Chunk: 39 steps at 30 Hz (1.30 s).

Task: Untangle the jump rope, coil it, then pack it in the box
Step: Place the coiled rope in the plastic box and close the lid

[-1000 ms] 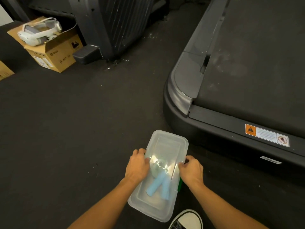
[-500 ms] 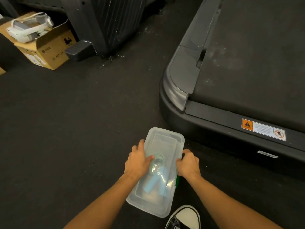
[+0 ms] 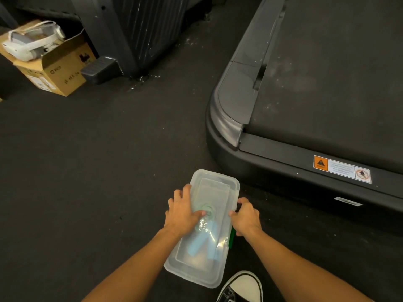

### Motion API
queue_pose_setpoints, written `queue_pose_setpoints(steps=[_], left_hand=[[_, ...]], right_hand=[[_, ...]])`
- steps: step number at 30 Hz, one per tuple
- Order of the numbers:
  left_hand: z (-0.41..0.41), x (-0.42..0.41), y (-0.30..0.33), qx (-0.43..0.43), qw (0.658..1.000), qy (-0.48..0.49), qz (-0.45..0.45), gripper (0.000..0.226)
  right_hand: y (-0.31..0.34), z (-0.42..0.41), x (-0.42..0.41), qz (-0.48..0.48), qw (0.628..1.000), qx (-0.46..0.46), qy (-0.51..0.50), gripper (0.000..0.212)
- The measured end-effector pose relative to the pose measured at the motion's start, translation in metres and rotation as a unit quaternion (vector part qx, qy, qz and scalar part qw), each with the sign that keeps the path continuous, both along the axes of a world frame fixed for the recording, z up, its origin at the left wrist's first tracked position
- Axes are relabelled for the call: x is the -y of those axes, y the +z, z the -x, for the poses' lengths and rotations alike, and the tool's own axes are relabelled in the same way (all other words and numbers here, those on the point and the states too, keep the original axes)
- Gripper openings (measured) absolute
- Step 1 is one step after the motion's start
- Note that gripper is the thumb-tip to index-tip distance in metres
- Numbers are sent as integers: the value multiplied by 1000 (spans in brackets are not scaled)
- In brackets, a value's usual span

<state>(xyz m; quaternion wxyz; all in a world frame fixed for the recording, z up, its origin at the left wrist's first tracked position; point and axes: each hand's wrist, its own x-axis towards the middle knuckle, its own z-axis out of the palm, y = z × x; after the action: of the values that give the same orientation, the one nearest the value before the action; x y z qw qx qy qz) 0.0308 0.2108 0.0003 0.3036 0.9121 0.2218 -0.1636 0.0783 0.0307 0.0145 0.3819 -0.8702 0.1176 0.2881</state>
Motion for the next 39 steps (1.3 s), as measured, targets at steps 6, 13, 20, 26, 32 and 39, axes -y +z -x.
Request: queue_pose_setpoints(steps=[6,13,20,26,32,39], left_hand=[[-9,-15,-1,-103,978,102,147,121],[-11,-12,-5,-107,991,79,33,117],[-8,3,1,-72,995,17,-73,89],[-5,15,7,-48,991,-32,-120,96],[-2,19,7,-47,977,-106,-181,77],[-1,18,3,-59,976,-116,-176,74]], right_hand=[[-4,-1,3,27,999,12,39,35],[-2,-4,-2,68,995,7,72,30],[2,-3,-6,82,993,3,90,35],[4,-1,-8,88,992,1,90,40],[5,-1,-9,94,992,-2,88,39],[5,-2,-5,84,992,1,89,38]])
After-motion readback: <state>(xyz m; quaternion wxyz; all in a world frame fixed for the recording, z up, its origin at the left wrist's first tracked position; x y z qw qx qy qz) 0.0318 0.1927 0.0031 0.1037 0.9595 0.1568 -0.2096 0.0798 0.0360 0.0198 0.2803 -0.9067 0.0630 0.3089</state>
